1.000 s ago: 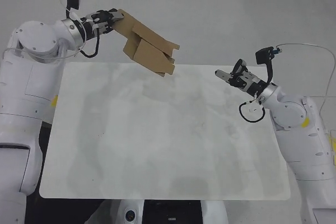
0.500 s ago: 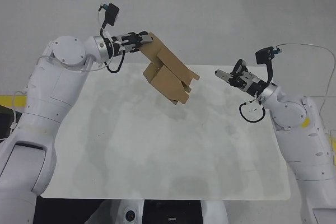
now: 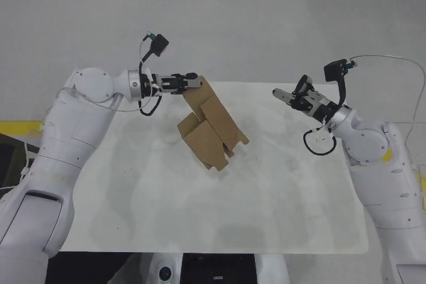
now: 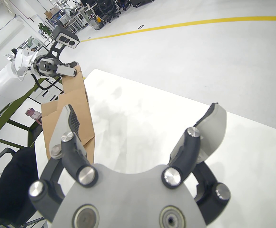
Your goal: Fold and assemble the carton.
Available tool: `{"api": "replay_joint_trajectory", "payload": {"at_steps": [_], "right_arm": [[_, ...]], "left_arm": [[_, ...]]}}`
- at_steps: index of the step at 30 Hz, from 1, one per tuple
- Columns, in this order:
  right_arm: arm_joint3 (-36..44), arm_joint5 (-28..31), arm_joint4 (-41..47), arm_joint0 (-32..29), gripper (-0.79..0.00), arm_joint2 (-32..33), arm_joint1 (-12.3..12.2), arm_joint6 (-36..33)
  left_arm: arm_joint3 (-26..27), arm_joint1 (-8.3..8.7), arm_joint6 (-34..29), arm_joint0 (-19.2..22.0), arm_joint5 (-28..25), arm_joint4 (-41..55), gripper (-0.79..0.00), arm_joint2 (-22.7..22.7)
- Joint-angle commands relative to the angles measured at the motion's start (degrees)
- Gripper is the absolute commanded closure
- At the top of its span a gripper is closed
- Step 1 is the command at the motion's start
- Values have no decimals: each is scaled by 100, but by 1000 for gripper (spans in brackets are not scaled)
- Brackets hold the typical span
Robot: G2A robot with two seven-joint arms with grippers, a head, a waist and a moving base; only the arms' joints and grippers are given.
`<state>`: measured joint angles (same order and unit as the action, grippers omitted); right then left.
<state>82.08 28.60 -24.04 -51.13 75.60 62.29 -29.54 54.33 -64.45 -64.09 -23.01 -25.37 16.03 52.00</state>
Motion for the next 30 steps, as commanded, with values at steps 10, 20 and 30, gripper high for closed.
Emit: {"api": "replay_joint_trajectory", "payload": {"at_steps": [10,20,30], "right_arm": [[50,-11,-83,-81,-785,3,-10,-22],[-507,1467,1162,83,-785,-134,-45,-755],[-1243,2071,2612,783,-785,-1101,100,-1787]], "left_arm": [[586,141,-406,-420,-342,47,0,264],[814,119,-796,-432,-557,413,0,236],[1069,51,-819,-323,-662,670,0,16]]}}
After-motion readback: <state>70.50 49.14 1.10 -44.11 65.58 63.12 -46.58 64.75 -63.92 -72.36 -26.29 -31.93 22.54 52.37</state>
